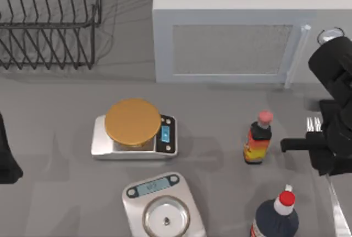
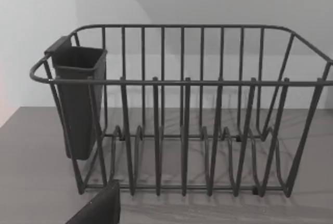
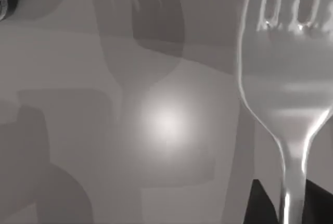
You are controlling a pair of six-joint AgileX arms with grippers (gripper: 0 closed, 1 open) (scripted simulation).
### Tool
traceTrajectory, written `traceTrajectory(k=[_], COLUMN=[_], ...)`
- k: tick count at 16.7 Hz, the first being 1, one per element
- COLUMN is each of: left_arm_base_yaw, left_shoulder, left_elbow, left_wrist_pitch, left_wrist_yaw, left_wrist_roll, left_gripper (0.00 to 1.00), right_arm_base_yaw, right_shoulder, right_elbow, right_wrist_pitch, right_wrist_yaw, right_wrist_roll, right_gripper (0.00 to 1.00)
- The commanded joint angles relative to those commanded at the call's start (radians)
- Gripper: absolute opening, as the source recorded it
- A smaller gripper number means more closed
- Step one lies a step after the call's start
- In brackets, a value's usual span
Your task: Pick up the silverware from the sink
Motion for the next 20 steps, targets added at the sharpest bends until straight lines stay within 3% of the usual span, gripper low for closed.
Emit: traceTrajectory(k=[4,17,20], left_arm_base_yaw=[0.0,0.0,0.0], left_shoulder=[0.0,0.0,0.0], left_elbow=[0.0,0.0,0.0], left_wrist_pitch=[0.0,0.0,0.0], left_wrist_yaw=[0.0,0.0,0.0], left_wrist_roll=[0.0,0.0,0.0], left_gripper=[1.0,1.0,1.0], right_arm_base_yaw=[0.0,0.0,0.0], right_shoulder=[0.001,0.001,0.001], right_elbow=[-0.002,-0.002,-0.002], right_wrist_pitch=[0.002,0.002,0.002], right_wrist_yaw=[0.0,0.0,0.0], right_wrist_roll=[0.0,0.0,0.0], right_gripper=[0.0,0.98,1.0])
